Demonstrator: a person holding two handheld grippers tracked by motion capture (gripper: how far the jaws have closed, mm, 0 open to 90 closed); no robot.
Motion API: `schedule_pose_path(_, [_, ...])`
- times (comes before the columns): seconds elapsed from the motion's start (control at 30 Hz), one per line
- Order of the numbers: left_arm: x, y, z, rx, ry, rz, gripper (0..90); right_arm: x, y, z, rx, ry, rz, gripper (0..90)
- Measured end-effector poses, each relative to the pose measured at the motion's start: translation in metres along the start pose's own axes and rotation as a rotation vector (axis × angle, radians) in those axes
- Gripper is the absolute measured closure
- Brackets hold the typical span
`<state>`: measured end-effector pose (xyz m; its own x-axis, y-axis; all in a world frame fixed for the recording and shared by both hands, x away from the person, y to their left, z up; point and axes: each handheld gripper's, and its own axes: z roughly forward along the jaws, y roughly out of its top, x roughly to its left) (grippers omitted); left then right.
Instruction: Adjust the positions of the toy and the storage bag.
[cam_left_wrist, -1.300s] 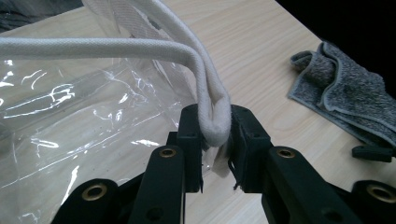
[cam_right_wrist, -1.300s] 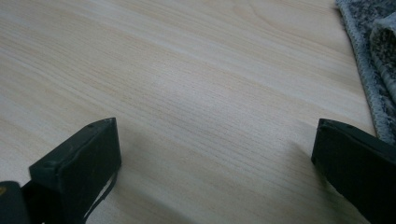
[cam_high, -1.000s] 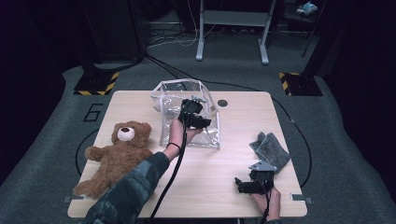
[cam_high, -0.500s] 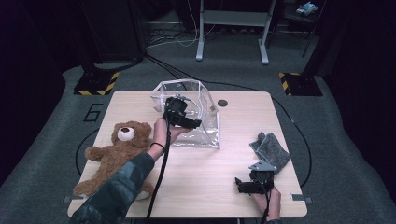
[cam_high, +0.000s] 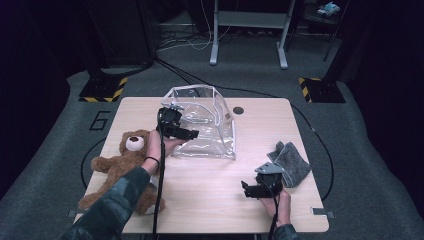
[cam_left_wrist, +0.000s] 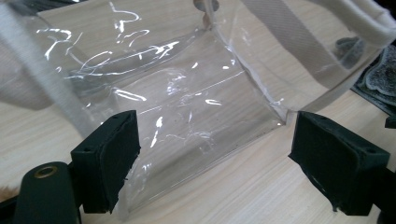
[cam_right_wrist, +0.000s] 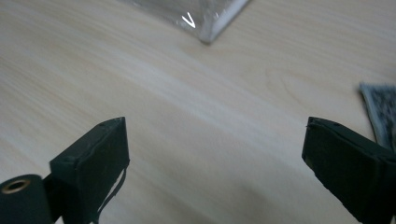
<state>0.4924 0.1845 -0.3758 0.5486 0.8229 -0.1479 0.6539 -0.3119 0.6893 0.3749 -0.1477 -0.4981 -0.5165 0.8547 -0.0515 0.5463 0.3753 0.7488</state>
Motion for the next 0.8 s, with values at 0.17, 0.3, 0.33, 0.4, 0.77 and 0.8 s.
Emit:
schedule_pose_path(0.17, [0.015,-0.006,-0.004,-0.006,0.021,-0.066,10.4,0.007,0.036,0.014,-0.029,0.027,0.014,19.0])
schedule_pose_path(0.3, [0.023,-0.01,-0.007,0.0,0.028,-0.071,10.1,0.009,0.06,0.027,-0.061,0.044,0.02,30.7])
schedule_pose_path(0.33, [0.024,-0.011,-0.007,-0.002,0.029,-0.08,10.1,0.012,0.067,0.031,-0.06,0.051,0.021,33.6])
schedule_pose_path(0.4, [0.028,-0.013,-0.008,0.007,0.032,-0.087,10.3,0.016,0.077,0.038,-0.063,0.031,-0.007,39.2])
schedule_pose_path(0.77, [0.041,-0.02,-0.012,-0.005,0.023,-0.124,11.1,0.026,0.1,0.062,-0.075,-0.026,-0.019,77.8])
schedule_pose_path(0.8, [0.041,-0.02,-0.012,-0.007,0.019,-0.126,10.7,0.026,0.1,0.062,-0.082,-0.028,-0.019,81.1])
